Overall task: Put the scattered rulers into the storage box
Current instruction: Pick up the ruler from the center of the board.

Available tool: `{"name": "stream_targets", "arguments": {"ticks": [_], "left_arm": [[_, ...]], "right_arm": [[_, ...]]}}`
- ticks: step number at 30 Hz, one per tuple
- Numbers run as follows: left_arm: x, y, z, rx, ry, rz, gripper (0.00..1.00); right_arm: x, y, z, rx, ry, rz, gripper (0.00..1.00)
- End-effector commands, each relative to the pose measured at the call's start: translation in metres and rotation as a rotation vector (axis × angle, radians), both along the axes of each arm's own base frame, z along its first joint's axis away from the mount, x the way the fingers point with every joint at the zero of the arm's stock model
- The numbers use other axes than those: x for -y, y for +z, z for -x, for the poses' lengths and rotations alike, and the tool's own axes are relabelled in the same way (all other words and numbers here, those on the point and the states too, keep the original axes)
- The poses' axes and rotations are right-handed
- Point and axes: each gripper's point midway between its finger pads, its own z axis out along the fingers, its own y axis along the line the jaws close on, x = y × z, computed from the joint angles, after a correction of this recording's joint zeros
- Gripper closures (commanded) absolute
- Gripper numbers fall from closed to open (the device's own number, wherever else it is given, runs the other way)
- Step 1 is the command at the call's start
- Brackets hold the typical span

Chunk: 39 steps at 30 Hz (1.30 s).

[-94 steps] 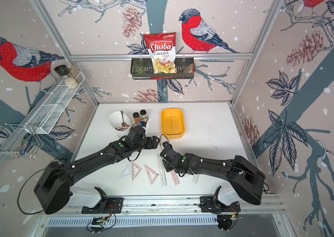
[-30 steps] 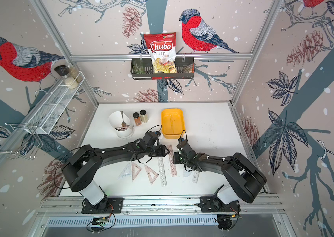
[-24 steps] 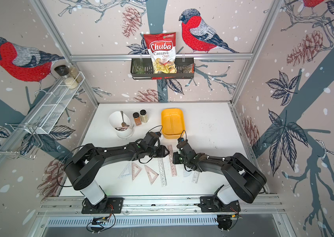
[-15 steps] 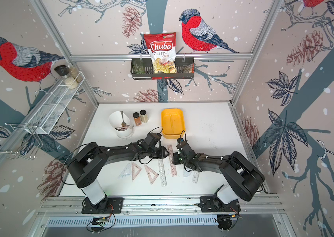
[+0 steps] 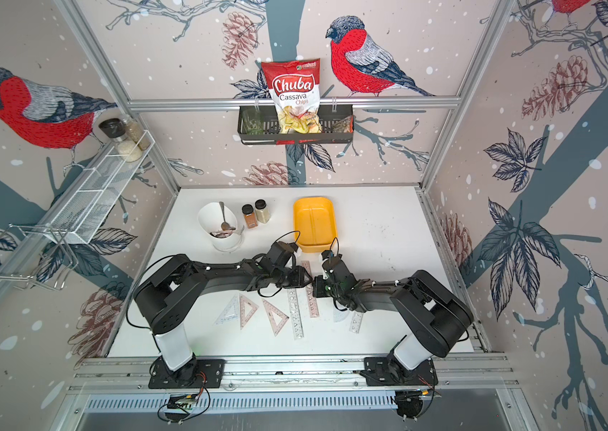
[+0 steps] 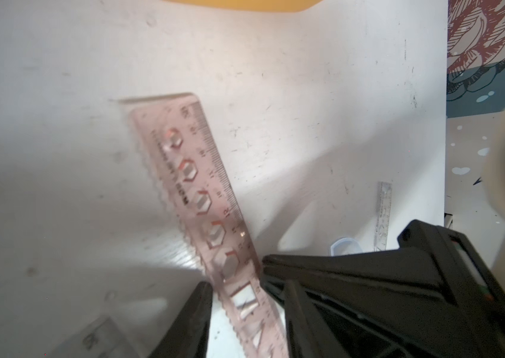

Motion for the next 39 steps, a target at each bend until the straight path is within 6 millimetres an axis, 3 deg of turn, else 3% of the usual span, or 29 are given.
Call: {"name": "stream_targets", "arguments": {"ticks": [1, 14, 19, 22, 27, 33, 36, 39], "left_arm": [[-0.003, -0.010, 0.005, -0.038, 0.005, -0.023, 0.58], [0.000, -0.013, 0.007, -0.053, 0.000, -0.012, 0.88], [0.001, -0.005, 0.005, -0.041, -0.005, -0.010, 1.00], [0.004, 0.008, 0.004, -0.028, -0.005, 0.015, 1.00], [0.014, 0.049, -0.002, 0.011, 0.004, 0.122, 1.00], [0.018, 0.111, -0.021, 0.058, 0.050, 0.312, 1.00], [0.016, 0.132, -0.029, 0.043, 0.071, 0.431, 1.00], [0.016, 0.145, -0.033, 0.019, 0.070, 0.522, 1.00]], "right_arm": [[0.011, -0.022, 0.013, -0.074, 0.001, 0.060, 0.97], [0.014, -0.030, 0.014, -0.105, -0.005, 0.055, 0.97], [0.020, -0.017, 0.008, -0.083, -0.020, 0.055, 0.96], [0.025, 0.003, 0.003, -0.049, -0.033, 0.036, 0.93], [0.033, 0.050, 0.003, 0.018, -0.042, -0.055, 0.86], [0.027, 0.116, 0.018, 0.072, 0.009, -0.355, 0.63], [0.022, 0.146, 0.026, 0.078, 0.054, -0.530, 0.50], [0.017, 0.165, 0.029, 0.077, 0.092, -0.637, 0.43]]}}
